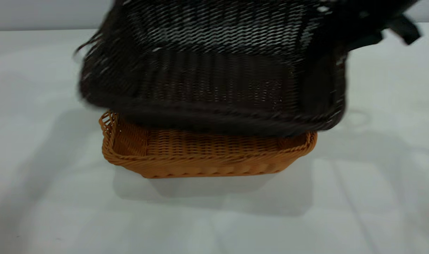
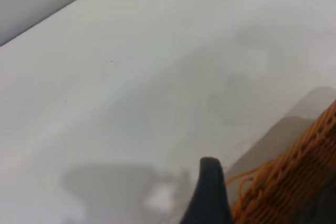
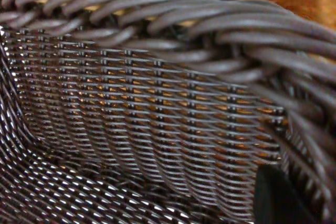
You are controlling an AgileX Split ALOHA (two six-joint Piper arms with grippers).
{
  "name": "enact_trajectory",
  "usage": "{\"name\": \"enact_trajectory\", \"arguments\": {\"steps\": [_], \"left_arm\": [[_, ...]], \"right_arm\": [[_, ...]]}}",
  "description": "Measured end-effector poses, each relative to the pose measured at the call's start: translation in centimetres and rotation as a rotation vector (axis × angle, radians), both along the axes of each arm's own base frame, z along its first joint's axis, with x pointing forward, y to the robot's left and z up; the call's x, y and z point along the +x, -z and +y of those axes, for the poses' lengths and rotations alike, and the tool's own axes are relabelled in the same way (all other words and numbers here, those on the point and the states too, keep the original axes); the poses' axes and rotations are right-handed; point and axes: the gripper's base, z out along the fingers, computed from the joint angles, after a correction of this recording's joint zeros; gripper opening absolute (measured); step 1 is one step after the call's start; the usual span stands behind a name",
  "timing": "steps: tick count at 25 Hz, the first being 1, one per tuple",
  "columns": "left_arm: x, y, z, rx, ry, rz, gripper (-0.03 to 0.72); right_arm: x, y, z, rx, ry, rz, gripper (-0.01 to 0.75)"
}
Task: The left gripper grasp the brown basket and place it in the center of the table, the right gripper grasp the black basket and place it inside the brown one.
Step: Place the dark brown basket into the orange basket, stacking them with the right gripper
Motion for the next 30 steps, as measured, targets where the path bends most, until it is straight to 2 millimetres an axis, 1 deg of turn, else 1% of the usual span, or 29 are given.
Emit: {"name": "enact_trajectory", "arguments": {"steps": [2, 4, 11, 13, 15, 17, 23, 26, 30], "left_arm": [[0.0, 0.0, 0.0, 0.0, -0.002, -0.003, 0.551], [0.0, 0.0, 0.0, 0.0, -0.002, -0.004, 0.551], [0.0, 0.0, 0.0, 0.001, -0.001, -0.005, 0.551], [0.0, 0.0, 0.0, 0.002, -0.001, -0.006, 0.551], [0.0, 0.0, 0.0, 0.002, -0.001, -0.006, 0.551], [0.0, 0.0, 0.0, 0.002, 0.0, -0.006, 0.551], [0.0, 0.0, 0.0, 0.002, 0.0, -0.006, 0.551], [0.0, 0.0, 0.0, 0.002, 0.0, -0.006, 0.551], [0.0, 0.0, 0.0, 0.002, 0.0, -0.006, 0.551]], "right_arm": [[-0.2, 0.8, 1.3, -0.015, -0.027, 0.0, 0.085], [-0.3, 1.7, 2.1, -0.03, -0.034, 0.005, 0.085], [0.1, 5.0, 2.2, -0.068, -0.005, 0.053, 0.085], [0.2, 5.6, 2.2, -0.082, 0.007, 0.046, 0.088], [0.4, 5.7, 2.2, -0.088, 0.023, 0.033, 0.103], [0.7, 5.7, 2.0, -0.101, 0.042, 0.006, 0.138], [1.1, 5.8, 1.8, -0.125, 0.064, -0.037, 0.337], [1.2, 5.7, 1.8, -0.129, 0.053, -0.049, 0.386], [2.1, 4.9, 2.1, -0.115, 0.044, -0.08, 0.418]]}}
